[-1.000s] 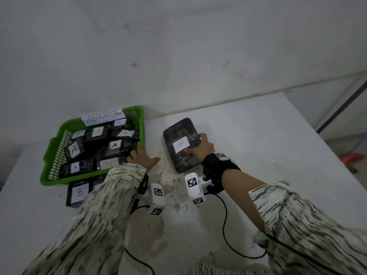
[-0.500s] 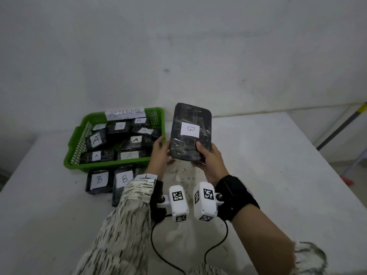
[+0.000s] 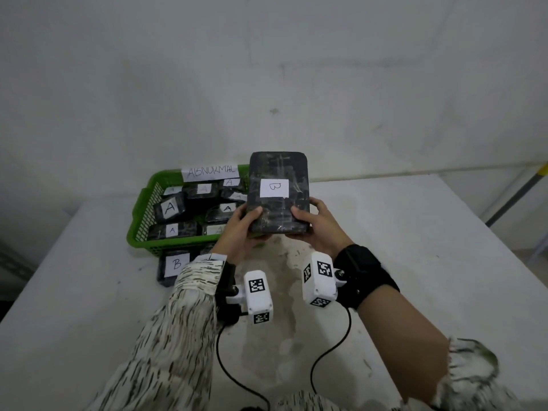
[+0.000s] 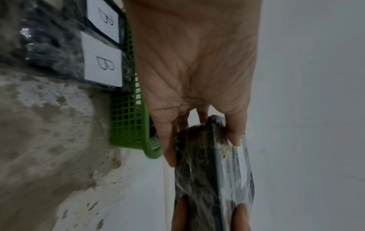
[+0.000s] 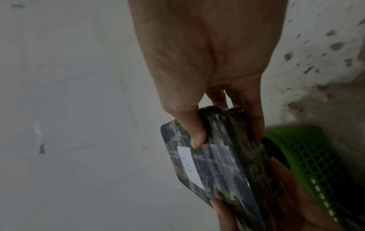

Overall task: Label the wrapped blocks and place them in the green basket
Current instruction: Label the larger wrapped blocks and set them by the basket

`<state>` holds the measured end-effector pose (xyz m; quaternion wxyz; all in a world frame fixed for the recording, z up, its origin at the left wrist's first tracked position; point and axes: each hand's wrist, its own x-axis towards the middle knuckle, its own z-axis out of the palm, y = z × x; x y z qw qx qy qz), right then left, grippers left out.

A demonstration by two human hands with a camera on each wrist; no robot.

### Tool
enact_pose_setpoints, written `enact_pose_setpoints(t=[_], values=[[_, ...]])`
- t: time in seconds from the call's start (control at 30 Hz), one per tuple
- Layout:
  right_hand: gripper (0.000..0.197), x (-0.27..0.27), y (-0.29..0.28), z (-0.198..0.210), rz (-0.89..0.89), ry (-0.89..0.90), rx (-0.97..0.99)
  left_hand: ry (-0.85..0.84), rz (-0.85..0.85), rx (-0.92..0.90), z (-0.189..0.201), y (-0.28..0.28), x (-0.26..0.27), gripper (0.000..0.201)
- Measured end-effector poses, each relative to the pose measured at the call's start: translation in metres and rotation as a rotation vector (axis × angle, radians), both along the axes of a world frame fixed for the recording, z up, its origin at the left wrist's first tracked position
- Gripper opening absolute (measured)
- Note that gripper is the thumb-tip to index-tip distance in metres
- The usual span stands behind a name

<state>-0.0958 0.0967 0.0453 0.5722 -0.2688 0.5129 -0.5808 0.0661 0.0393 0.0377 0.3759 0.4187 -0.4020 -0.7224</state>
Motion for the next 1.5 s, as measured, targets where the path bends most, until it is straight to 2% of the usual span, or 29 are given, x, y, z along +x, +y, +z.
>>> enact_pose_setpoints(t=[0.13,0.23,0.33,0.47,0.53,0.67,0.73,0.83,1.03,1.1,1.27,1.37,1.43,1.5], values=[[0.052,0.006,-0.015,0.024,0.014,0.065,-0.041,-0.006,-0.018,-0.076,0.02,-0.013,0.005,0.056],[0.062,0.008,-0.022,0.038,0.056,0.145,-0.066,-0.022,0.006,-0.102,0.03,-0.018,0.002,0.06],[0.074,0.007,-0.024,0.039,0.072,0.208,-0.085,-0.028,0.001,-0.112,0.034,-0.021,-0.002,0.06],[0.075,0.001,-0.025,0.032,0.067,0.202,-0.091,-0.052,-0.021,-0.122,0.037,-0.02,-0.005,0.06],[0.069,-0.002,-0.026,0.032,0.081,0.161,-0.076,-0.045,-0.024,-0.134,0.037,-0.018,-0.006,0.061],[0.042,-0.008,-0.028,0.033,0.077,0.051,-0.065,-0.056,-0.035,-0.113,0.038,-0.019,-0.004,0.061],[0.04,-0.01,-0.028,0.032,0.079,0.063,-0.082,-0.069,-0.032,-0.101,0.04,-0.018,-0.003,0.061],[0.05,-0.009,-0.024,0.029,0.122,0.085,-0.08,-0.052,-0.009,-0.089,0.039,-0.019,0.0,0.06],[0.088,-0.004,-0.023,0.019,0.165,0.266,-0.085,-0.095,-0.076,-0.135,0.04,-0.011,-0.001,0.069],[0.092,-0.004,-0.022,0.018,0.221,0.308,-0.088,-0.079,-0.066,-0.119,0.041,-0.01,0.0,0.066],[0.074,-0.008,-0.017,0.017,0.345,0.31,-0.088,-0.094,-0.038,-0.164,0.041,-0.014,0.004,0.058],[0.053,-0.012,-0.021,0.023,0.228,0.193,-0.095,-0.124,-0.045,-0.168,0.041,-0.015,0.002,0.064],[0.052,-0.016,-0.024,0.026,0.133,0.165,-0.062,-0.091,-0.038,-0.15,0.045,-0.015,0.001,0.061],[0.05,-0.018,-0.025,0.028,0.127,0.195,-0.032,-0.067,-0.041,-0.152,0.049,-0.016,-0.001,0.055]])
